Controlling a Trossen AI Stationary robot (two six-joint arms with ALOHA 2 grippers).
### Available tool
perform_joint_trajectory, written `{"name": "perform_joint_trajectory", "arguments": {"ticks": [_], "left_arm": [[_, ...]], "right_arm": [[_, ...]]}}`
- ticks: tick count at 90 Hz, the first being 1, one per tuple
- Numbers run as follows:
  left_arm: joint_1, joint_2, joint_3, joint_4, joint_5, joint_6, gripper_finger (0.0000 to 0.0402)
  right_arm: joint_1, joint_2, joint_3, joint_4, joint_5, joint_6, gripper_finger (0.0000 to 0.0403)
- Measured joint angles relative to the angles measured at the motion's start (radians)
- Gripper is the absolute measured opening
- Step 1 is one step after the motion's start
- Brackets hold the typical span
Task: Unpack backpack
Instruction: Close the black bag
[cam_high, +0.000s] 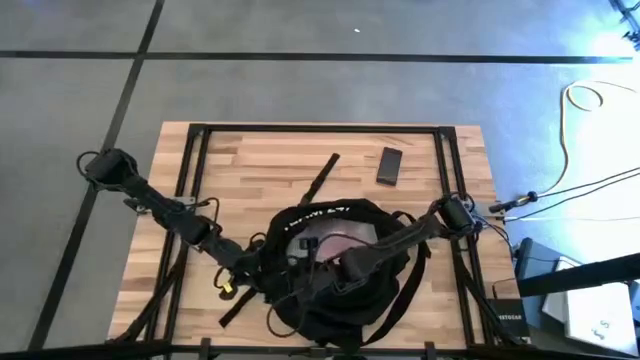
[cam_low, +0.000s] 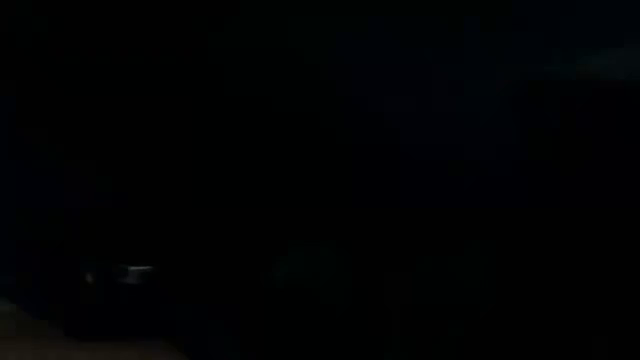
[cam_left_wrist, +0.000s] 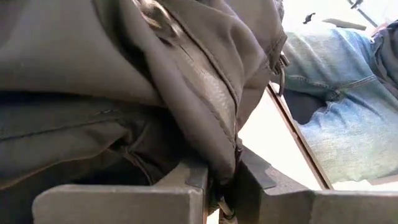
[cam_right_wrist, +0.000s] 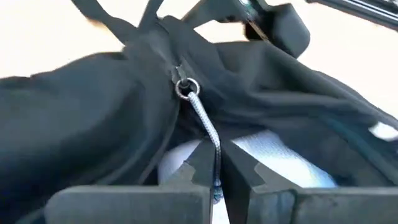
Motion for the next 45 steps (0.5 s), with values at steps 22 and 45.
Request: {"name": "perform_joint_trajectory", "arguments": {"ticks": [22,45], "left_arm": [[0.0,0.0,0.0,0.001,-0.004,0.003,0.0027],[0.0,0.0,0.0,-0.004,-0.002,0.006,0.0027]], "right_arm": [[0.0,-0.028,0.0,-0.129,0.092,0.122,0.0],[0.037,-0.037,-0.001,-0.272,0.156,0.24,0.0]]}}
